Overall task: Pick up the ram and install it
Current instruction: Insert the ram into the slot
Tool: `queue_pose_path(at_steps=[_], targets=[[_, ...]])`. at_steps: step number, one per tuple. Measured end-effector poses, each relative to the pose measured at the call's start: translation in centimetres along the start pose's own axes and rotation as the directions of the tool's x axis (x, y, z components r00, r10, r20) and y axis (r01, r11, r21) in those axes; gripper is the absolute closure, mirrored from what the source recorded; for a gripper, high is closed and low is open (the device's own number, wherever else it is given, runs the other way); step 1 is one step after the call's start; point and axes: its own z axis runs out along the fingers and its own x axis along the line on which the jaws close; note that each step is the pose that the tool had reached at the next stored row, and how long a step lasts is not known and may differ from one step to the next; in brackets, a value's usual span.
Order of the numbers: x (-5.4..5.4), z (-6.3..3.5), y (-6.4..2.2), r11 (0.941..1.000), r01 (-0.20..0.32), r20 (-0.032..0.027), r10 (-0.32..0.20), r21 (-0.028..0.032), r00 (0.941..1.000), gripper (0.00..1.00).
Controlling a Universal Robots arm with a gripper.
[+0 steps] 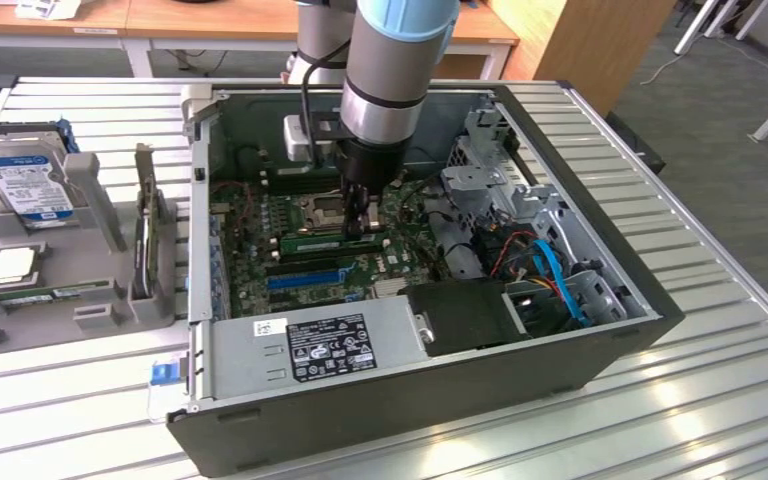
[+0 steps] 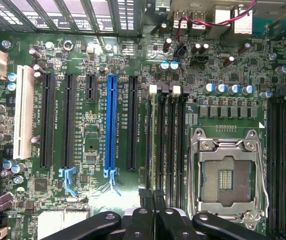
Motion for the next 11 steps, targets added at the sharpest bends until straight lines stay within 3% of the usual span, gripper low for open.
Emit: queue_pose_path(at_steps=[11], targets=[[0.01,0.12,0.0,1.0,0.0,-0.0002,0.0,-0.0001,1.0,0.88]])
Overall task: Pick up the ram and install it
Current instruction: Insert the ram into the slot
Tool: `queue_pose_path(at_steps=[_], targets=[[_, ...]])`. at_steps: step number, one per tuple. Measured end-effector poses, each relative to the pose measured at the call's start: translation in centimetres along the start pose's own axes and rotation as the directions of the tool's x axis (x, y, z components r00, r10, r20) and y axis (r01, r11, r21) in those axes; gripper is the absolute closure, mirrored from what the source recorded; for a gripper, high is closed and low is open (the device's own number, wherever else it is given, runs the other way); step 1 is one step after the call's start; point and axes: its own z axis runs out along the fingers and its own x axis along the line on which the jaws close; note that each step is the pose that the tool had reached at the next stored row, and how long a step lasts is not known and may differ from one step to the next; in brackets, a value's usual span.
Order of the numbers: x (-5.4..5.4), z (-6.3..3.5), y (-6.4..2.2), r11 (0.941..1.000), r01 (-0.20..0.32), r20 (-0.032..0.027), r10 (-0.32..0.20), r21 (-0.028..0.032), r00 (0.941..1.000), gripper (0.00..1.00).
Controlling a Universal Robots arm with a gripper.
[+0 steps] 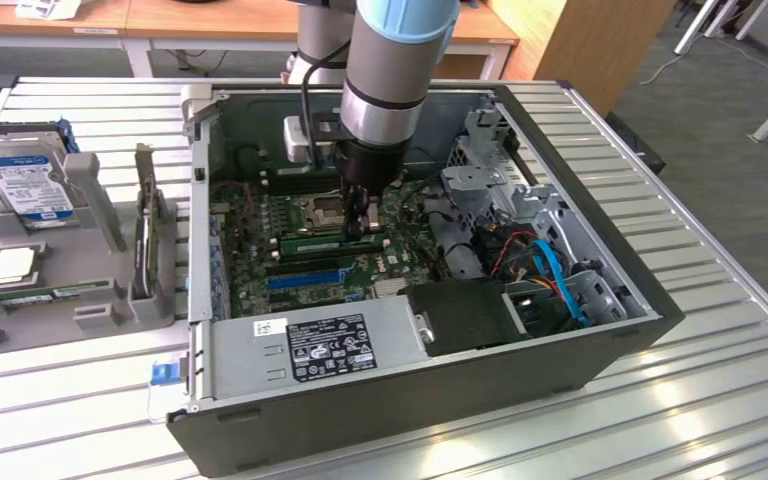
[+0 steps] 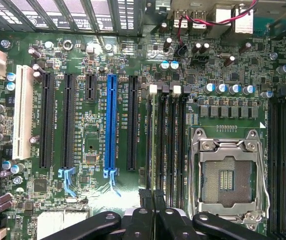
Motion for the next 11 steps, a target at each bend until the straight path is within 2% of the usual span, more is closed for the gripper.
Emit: queue_pose_path(at_steps=[11], targets=[[0.0,0.12,-0.01,1.0,0.0,0.0001,0.0,0.0,1.0,0.88]])
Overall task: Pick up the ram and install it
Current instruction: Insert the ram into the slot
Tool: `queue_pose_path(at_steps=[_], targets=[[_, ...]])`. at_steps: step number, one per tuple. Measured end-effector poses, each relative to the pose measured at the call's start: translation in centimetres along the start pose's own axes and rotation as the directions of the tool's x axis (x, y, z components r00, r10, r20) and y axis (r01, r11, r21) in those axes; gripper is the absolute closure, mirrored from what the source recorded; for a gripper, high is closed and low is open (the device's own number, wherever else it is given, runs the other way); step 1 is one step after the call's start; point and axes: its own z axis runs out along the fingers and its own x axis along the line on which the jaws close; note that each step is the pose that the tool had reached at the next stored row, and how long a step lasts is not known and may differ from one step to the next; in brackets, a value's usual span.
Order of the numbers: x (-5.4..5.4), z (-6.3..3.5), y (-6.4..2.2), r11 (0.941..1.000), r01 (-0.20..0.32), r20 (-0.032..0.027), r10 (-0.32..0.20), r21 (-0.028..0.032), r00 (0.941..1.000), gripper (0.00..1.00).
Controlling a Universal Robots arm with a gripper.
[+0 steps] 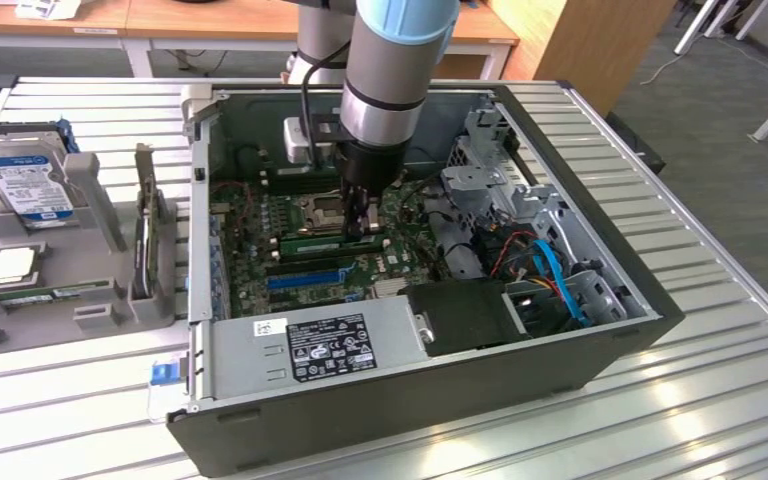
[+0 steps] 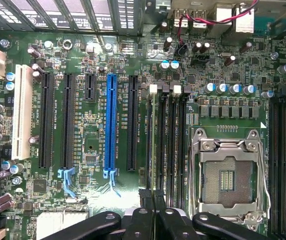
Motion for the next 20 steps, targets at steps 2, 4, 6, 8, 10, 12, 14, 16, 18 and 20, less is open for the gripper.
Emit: queue_pose_path(at_steps=[2,4,6,8,10,12,14,16,18,20], targets=[[0.0,0.0,0.0,1.0,0.0,0.0,0.0,0.0,1.0,0.88],[0.0,0.01,0.0,1.0,0.0,0.0002,0.0,0.0001,1.0,0.82],[0.0,0.0,0.0,1.0,0.0,0.0001,0.0,0.0001,1.0,0.75],[0.0,0.0,0.0,1.0,0.0,0.0001,0.0,0.0,1.0,0.75],[0.0,0.0,0.0,1.0,0.0,0.0,0.0,0.0,1.0,0.75],[0.0,-0.03,0.0,1.0,0.0,-0.0001,0.0,0.0,1.0,0.75],[-0.01,-0.16,0.01,1.0,0.0,0.0003,0.0,0.0,1.0,0.75],[-0.01,-0.33,0.02,1.0,0.0,0.0005,0.0,0.0,1.0,0.75],[-0.02,-0.53,0.03,1.0,0.0,0.0007,0.0,0.0,1.0,0.75],[-0.03,-0.72,0.03,1.0,0.0,0.0008,0.0,0.0,1.0,0.75]])
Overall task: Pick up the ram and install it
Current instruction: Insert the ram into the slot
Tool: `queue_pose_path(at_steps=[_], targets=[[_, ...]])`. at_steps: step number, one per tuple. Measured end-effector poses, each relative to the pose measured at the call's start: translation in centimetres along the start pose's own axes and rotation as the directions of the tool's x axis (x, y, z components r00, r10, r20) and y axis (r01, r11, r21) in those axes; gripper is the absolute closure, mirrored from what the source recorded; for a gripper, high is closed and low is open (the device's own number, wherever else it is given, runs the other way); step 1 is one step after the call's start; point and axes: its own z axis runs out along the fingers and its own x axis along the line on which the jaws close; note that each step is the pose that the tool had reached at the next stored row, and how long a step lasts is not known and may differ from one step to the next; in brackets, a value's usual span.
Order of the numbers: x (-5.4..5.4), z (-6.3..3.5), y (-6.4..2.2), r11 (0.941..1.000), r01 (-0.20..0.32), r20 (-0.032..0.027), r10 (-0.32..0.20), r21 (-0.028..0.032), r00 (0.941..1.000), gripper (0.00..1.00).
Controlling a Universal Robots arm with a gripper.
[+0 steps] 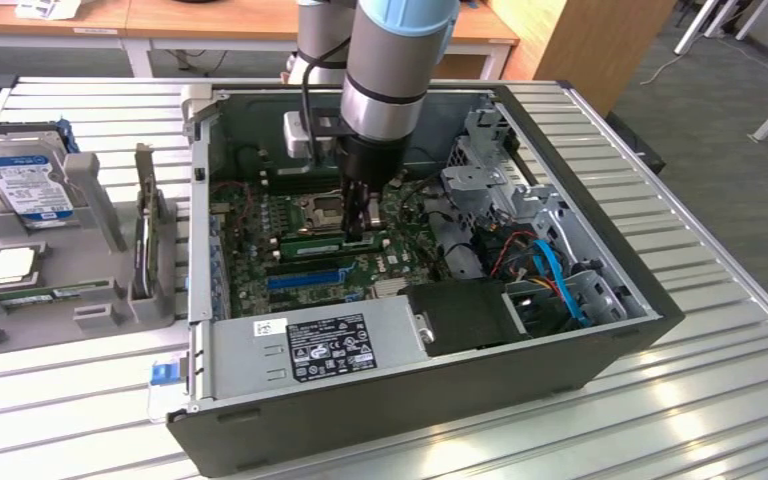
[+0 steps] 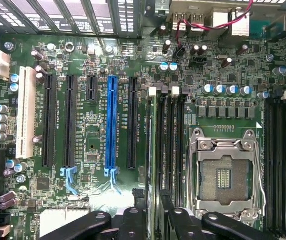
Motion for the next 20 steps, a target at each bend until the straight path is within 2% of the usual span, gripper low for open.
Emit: queue_pose_path(at_steps=[8,20], targets=[[0.0,-0.25,0.01,1.0,0.0,-0.0001,0.0,0.0,1.0,0.75],[-0.1,-1.49,0.05,1.0,0.0,0.0,0.0,0.0,1.0,0.75]])
